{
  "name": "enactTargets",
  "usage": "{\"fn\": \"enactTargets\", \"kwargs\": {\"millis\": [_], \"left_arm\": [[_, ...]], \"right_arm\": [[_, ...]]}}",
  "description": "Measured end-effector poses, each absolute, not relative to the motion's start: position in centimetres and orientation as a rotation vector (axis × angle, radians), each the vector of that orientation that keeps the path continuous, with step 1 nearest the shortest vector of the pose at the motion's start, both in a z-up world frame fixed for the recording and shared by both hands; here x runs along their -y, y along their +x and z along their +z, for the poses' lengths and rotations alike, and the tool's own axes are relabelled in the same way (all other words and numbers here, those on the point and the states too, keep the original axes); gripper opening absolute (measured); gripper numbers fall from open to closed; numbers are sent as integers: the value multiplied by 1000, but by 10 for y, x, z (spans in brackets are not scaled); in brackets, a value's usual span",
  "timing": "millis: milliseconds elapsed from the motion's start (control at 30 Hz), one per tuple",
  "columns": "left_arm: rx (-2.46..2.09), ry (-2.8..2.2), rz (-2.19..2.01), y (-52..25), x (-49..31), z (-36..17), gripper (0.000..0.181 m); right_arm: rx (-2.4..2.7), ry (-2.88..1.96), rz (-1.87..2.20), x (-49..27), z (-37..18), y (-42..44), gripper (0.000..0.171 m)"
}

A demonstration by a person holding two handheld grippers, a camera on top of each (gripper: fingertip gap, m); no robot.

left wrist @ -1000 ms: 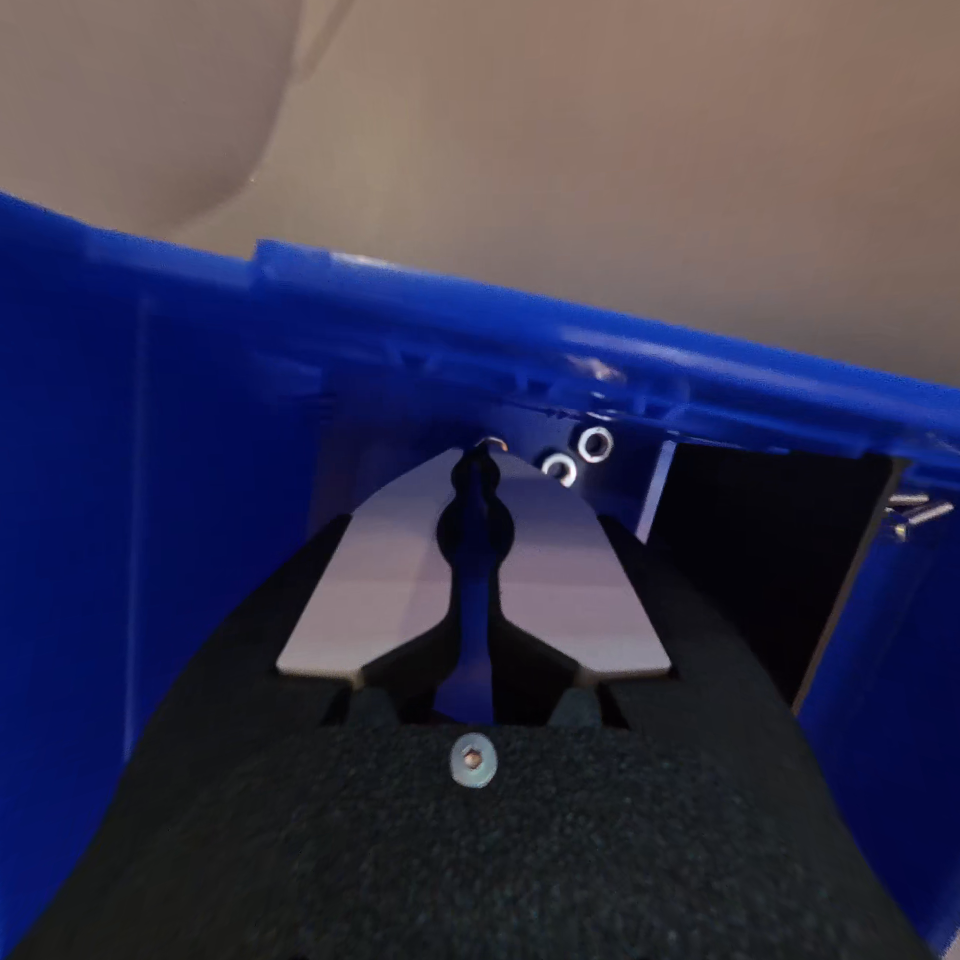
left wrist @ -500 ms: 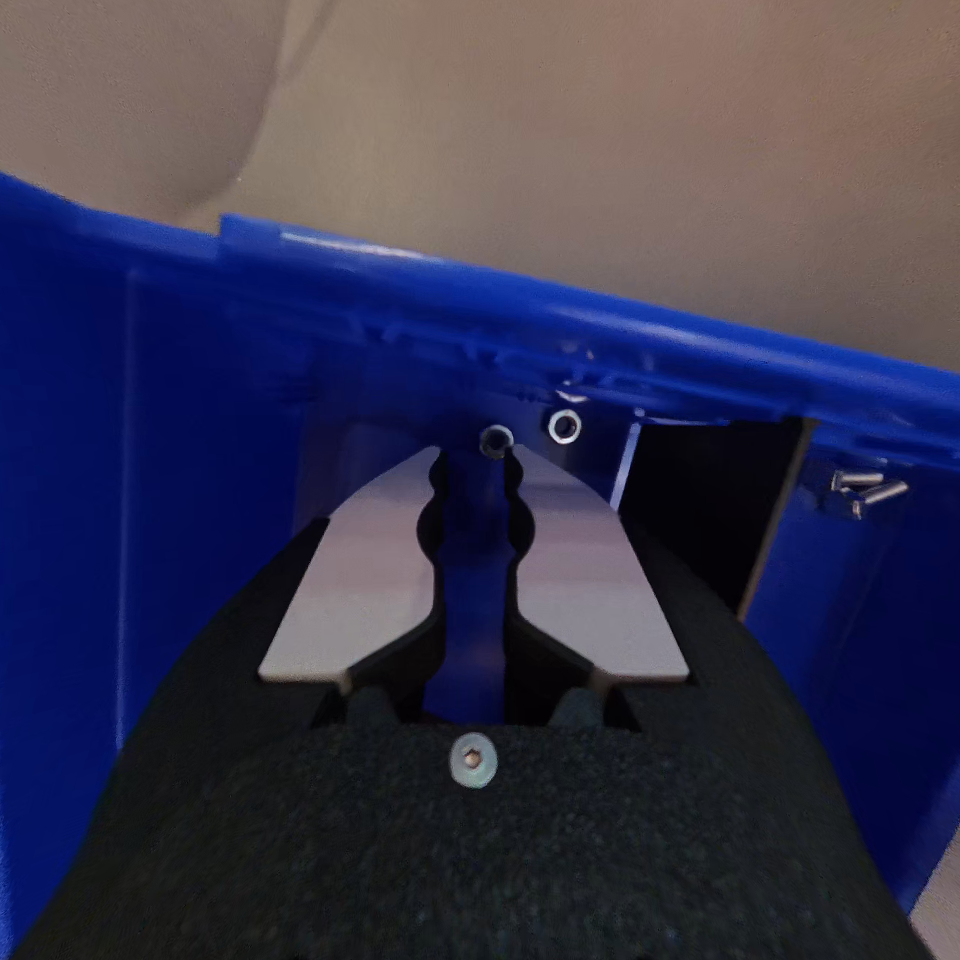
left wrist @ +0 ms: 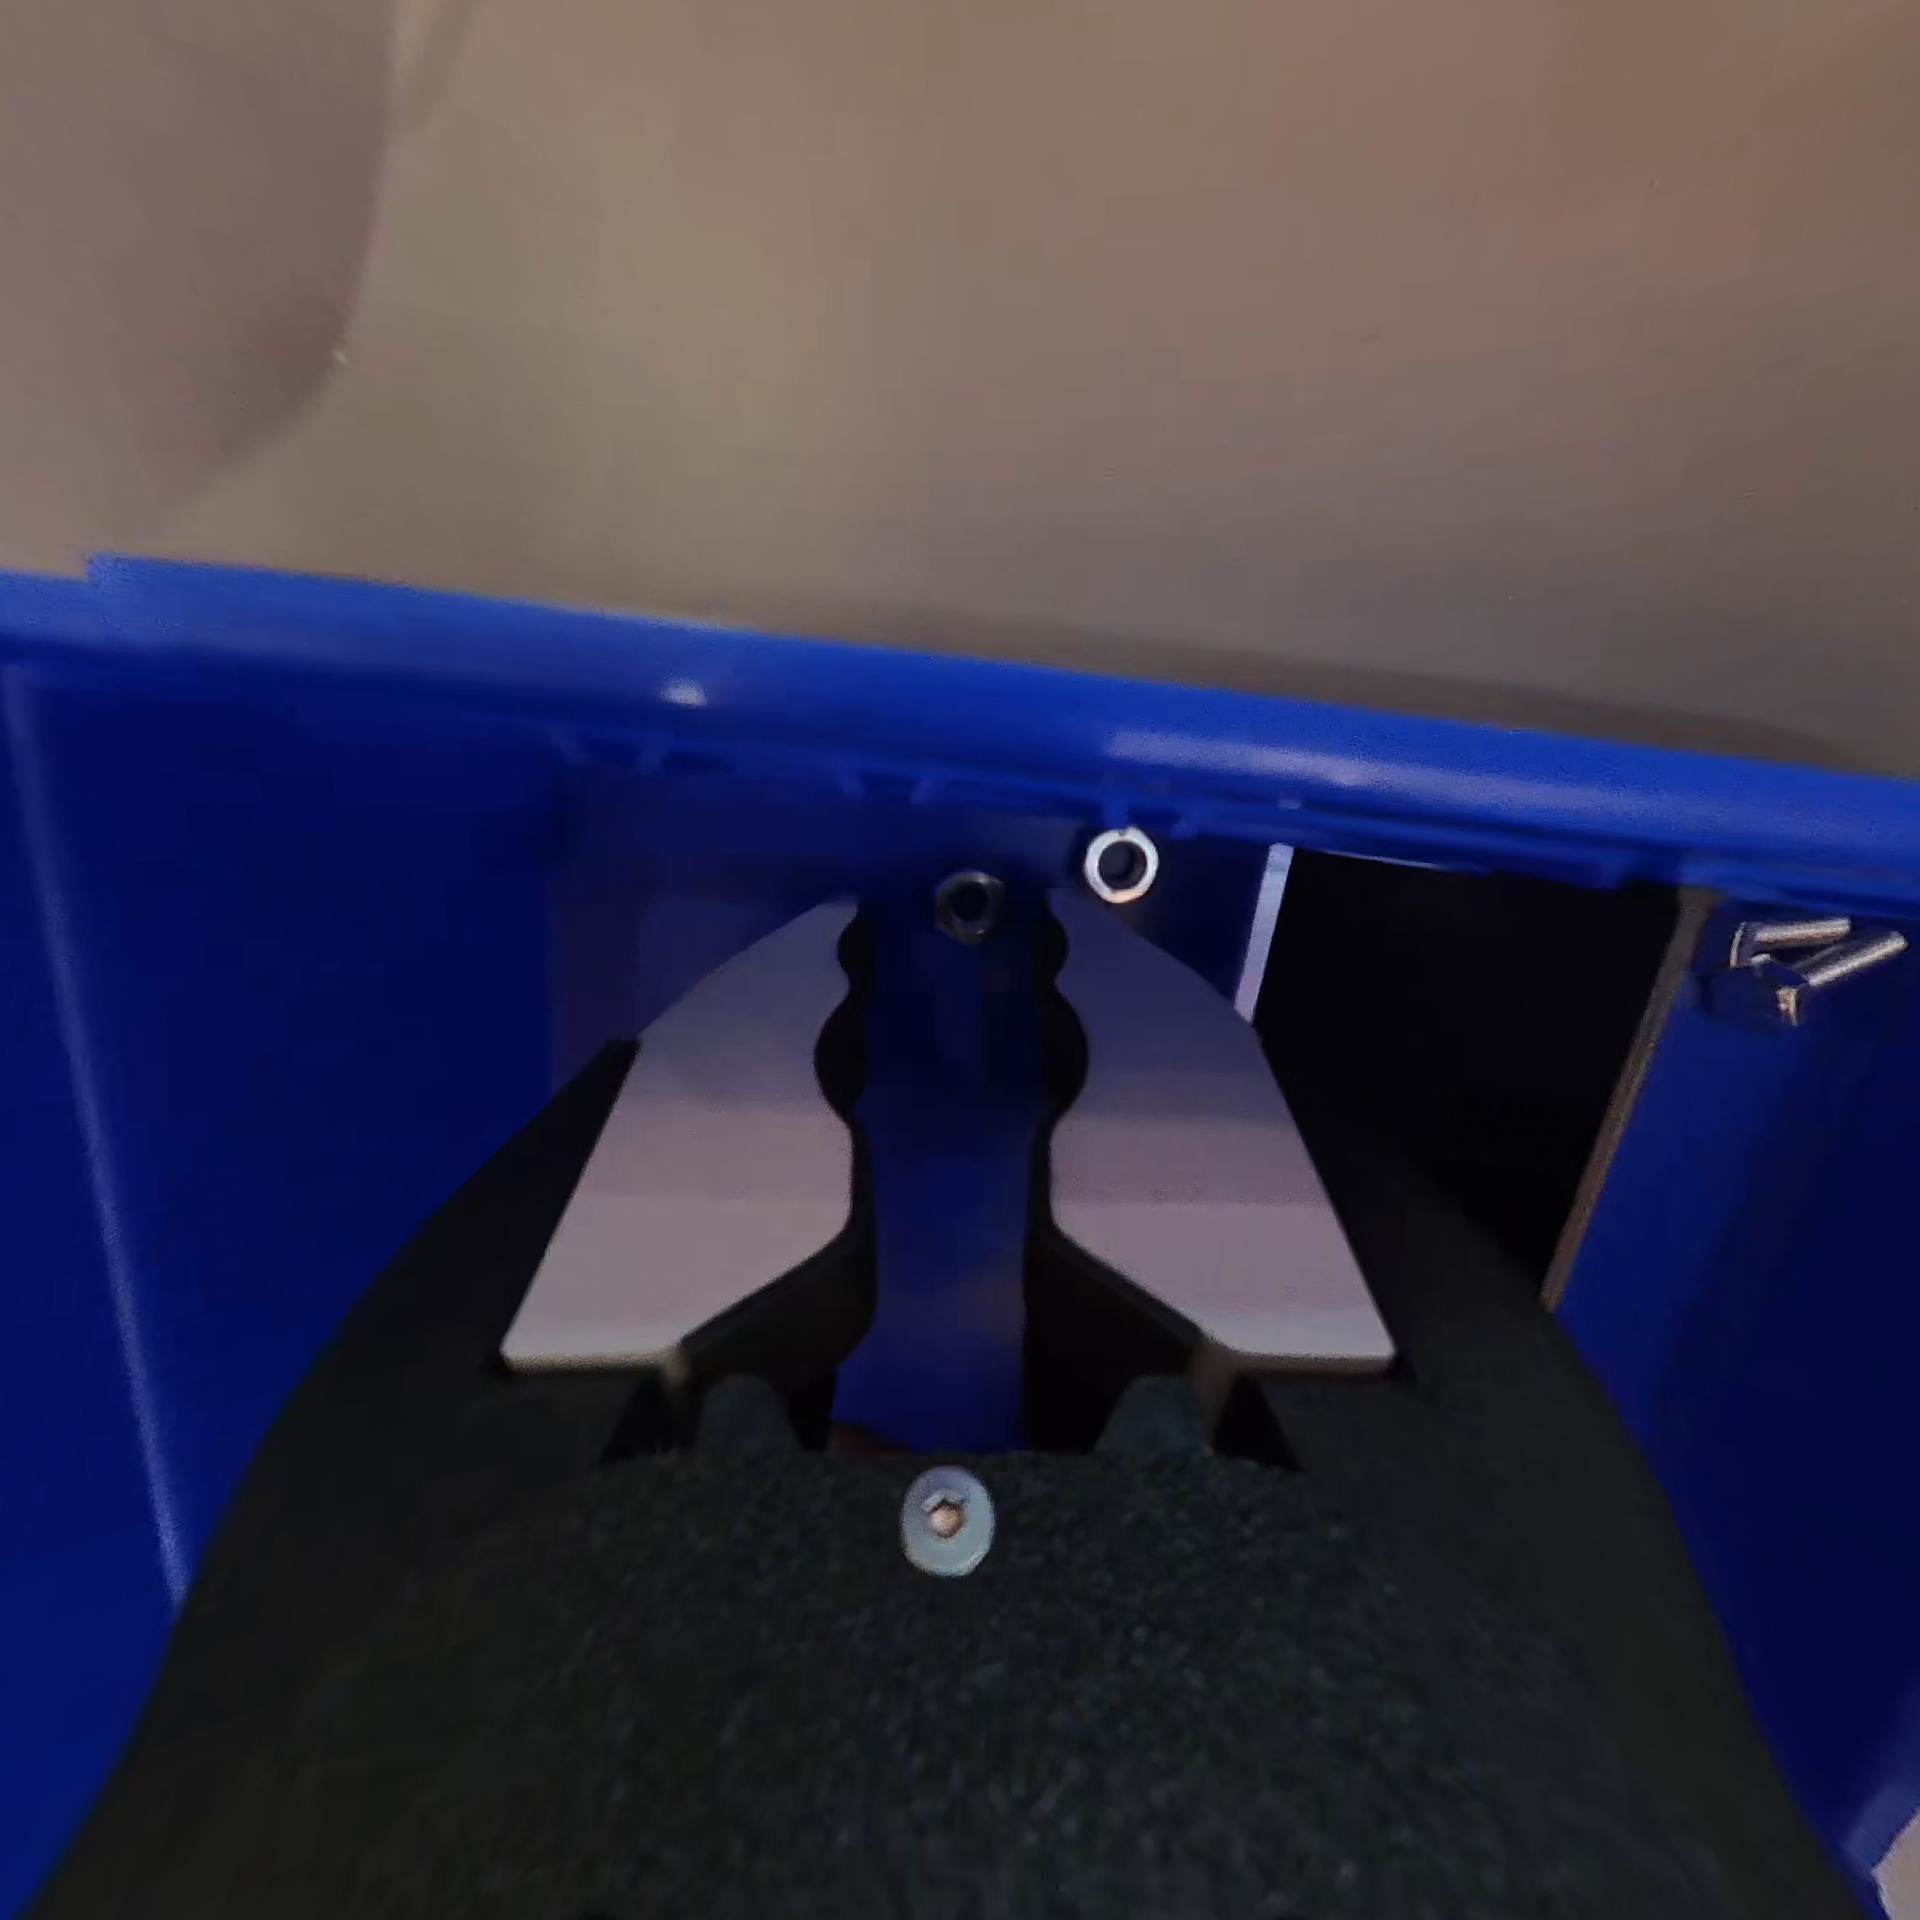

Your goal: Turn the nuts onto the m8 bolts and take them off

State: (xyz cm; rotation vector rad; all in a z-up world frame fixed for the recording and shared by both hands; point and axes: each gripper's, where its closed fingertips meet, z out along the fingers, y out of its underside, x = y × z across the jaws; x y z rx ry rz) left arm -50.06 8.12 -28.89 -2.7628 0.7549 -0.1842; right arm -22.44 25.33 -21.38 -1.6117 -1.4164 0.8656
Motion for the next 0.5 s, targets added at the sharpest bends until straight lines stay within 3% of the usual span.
{"fn": "enactTargets", "kwargs": {"millis": [267, 500], "left_arm": [[-866, -2740, -74, -503, -80, -290, 0], [-777, -2710, -49, -508, -77, -286, 0]], "right_arm": [[1401, -1621, 863, -259, -211, -220, 63], [1396, -1606, 880, -255, -207, -217, 62]]}}
